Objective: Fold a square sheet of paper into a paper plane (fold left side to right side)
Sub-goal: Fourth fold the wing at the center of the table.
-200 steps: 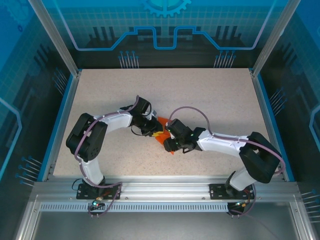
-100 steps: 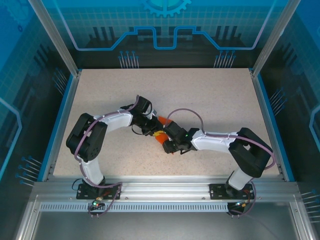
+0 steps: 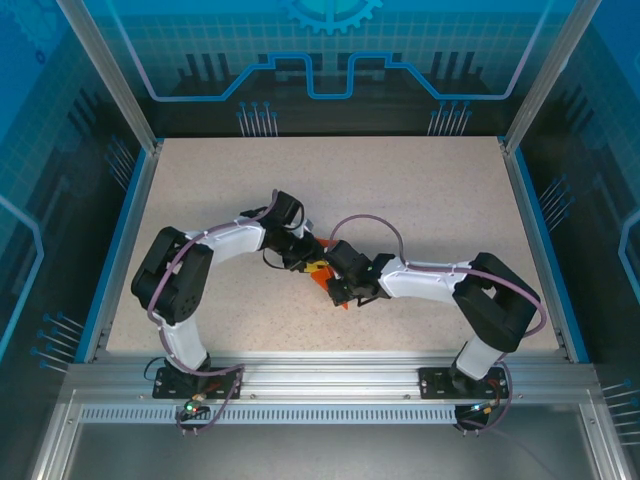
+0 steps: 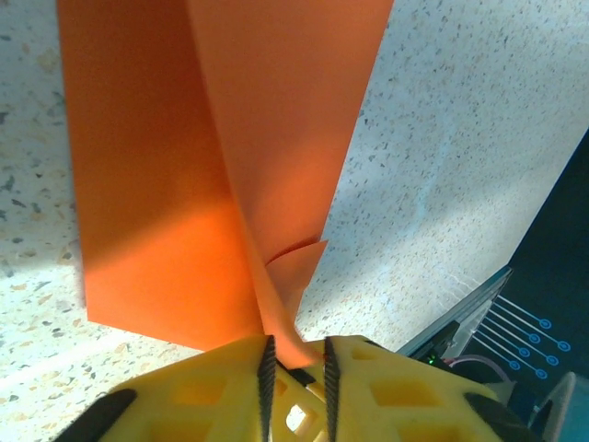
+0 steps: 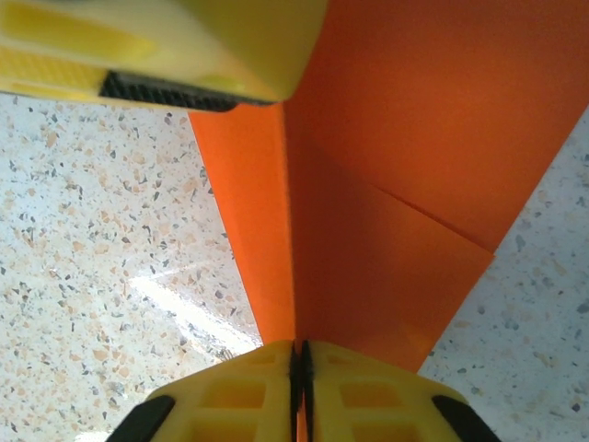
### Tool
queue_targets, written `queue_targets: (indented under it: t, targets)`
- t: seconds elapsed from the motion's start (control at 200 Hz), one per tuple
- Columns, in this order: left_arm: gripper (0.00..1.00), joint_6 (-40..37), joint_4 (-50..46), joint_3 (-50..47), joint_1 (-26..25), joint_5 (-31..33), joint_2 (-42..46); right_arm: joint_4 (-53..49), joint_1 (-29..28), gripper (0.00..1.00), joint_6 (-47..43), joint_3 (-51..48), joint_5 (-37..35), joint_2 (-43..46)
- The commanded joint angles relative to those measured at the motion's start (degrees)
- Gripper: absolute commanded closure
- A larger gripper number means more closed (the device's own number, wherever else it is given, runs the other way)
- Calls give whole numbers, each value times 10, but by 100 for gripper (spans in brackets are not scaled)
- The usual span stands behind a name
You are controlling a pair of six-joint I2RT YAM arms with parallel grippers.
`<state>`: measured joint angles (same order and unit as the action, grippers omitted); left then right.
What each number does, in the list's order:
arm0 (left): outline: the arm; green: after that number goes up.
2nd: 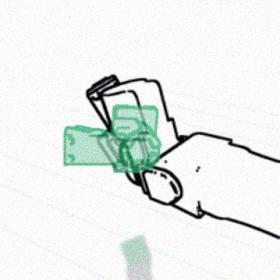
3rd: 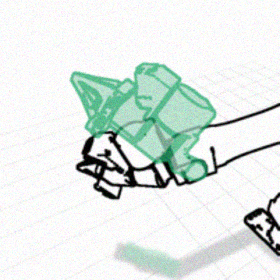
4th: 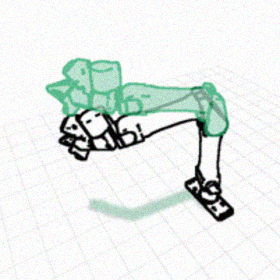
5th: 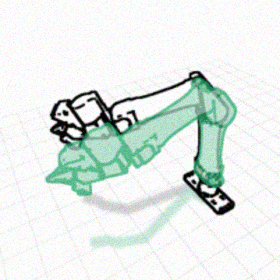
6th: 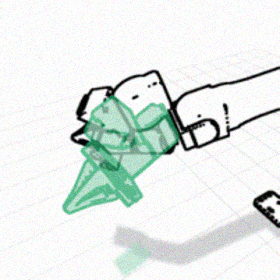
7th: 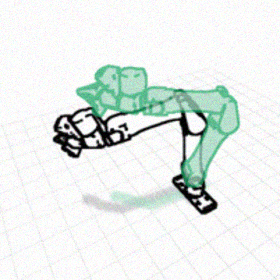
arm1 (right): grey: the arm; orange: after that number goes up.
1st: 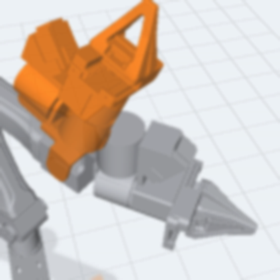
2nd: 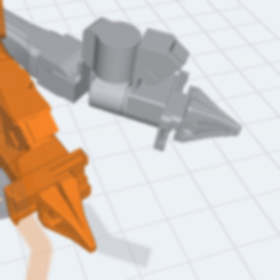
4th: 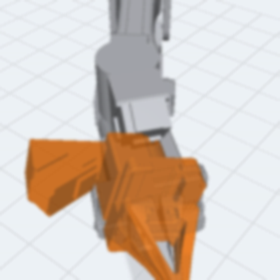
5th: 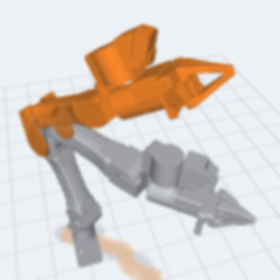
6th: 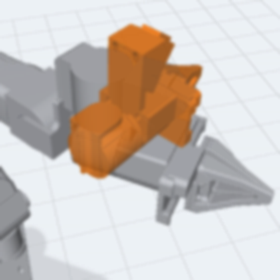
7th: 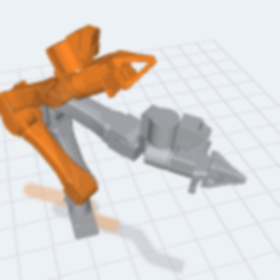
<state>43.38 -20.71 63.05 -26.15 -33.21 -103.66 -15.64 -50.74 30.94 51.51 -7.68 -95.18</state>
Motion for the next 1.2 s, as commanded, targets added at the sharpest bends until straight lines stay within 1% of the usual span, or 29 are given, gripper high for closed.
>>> queue_targets:
  t: [0.0, 0.06, 0.255, 0.375, 0.535, 0.595, 0.66, 0.79, 0.855, 1.005, 1.195]
  targets:
    - [72, -10, -29, 18, 0, 6, 24, -15, -6, 91, 3, 13, 3, -8]
    - [70, -13, -33, 19, 4, 8, 29, -15, -5, 93, 3, 11, 5, -7]
    - [55, -24, -47, 22, 29, 8, 50, -7, 2, 95, 0, 3, 20, -4]
    - [51, -35, -56, 28, 48, 6, 62, -10, 3, 95, -4, 3, 28, -3]
    - [49, -45, -61, 21, 85, 9, 82, 2, 9, 95, -5, -4, 42, 7]
    - [49, -49, -63, 16, 94, 9, 90, 21, 16, 95, -2, -8, 64, 17]
    - [52, -58, -69, 10, 94, 8, 93, 43, 24, 95, 0, -34, 88, 26]
    - [62, -54, -48, -18, 88, -14, 82, 74, 47, 95, 5, -56, 135, 38]
    - [65, -46, -33, -32, 77, -19, 74, 85, 58, 95, 6, -65, 158, 41]
    - [68, -34, -14, -38, 46, -22, 47, 107, 78, 95, 11, -83, 198, 44]
    - [68, -27, -4, -26, 20, -20, 14, 143, 96, 95, 24, -104, 234, 45]
